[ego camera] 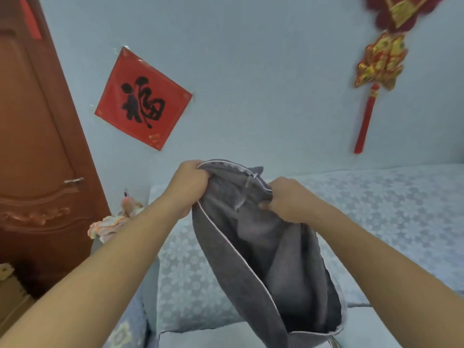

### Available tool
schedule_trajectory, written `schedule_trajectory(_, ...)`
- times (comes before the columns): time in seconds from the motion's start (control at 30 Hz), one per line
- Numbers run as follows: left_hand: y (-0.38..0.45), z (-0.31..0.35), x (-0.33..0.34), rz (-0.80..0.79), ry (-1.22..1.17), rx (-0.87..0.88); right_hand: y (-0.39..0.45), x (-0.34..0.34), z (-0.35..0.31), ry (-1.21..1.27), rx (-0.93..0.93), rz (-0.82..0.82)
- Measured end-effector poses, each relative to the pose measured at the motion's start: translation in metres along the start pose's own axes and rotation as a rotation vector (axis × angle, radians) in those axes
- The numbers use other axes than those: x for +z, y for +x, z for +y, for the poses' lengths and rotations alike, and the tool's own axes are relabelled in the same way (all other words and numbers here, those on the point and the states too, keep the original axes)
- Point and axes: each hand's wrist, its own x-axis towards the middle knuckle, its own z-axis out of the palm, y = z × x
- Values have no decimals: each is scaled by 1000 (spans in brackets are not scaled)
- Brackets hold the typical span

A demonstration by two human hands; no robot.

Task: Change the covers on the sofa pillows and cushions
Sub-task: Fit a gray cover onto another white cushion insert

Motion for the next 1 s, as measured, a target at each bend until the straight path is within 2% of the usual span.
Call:
schedule_trajectory(0.03,1,-3,-1,-49,97,43,6,-3,5,-76,75,85)
schedule_trajectory(0.1,-5,-5,-3,-276,313,51,11,-14,12,-76,197,253)
schedule_trajectory(0.17,-11,-7,-4,-514,488,9,15,-21,14,138,194,295)
schedule_trajectory(0.2,-10,-11,-4,-513,546,11,13,-22,10,349,174,267)
schedule_trajectory(0.23,-7,-14,-5,-444,535,20,9,-19,4,595,139,214)
schedule_trajectory(0.3,-2,-17,-9,-269,323,-38,1,-8,-6,937,113,104)
schedule_trajectory(0.33,-1,-18,-11,-224,168,-97,-4,-4,-11,995,113,32)
schedule_trajectory(0.4,3,-20,-12,-218,-19,-171,-10,8,-17,931,118,-152)
schedule_trajectory(0.43,3,-21,-10,-222,-56,-187,-13,15,-20,777,94,-223)
schedule_trajectory(0.47,2,-23,-7,-218,-70,-199,-13,24,-22,591,87,-246)
schedule_trajectory(0.5,1,-23,-4,-198,-72,-198,-10,31,-23,456,97,-198)
schedule_trajectory(0.53,1,-25,-1,-165,-63,-177,-5,35,-21,436,128,-126)
schedule_trajectory(0.63,-1,-33,2,-143,55,-50,7,31,-6,794,279,69)
schedule_trajectory(0.73,-7,-44,6,-366,216,-57,9,25,-3,1030,296,146)
schedule_trajectory(0.77,-8,-48,9,-371,306,-20,7,25,-8,1076,286,147)
schedule_trajectory(0.83,-3,-55,13,-238,465,71,3,30,-18,1186,249,99)
schedule_trajectory(0.9,1,-59,12,-111,574,79,-1,36,-22,1186,198,-4)
schedule_trajectory(0.93,3,-62,12,-74,586,62,-3,40,-23,1109,177,-74)
schedule_trajectory(1.0,4,-64,12,-69,408,-43,-4,51,-21,850,146,-140)
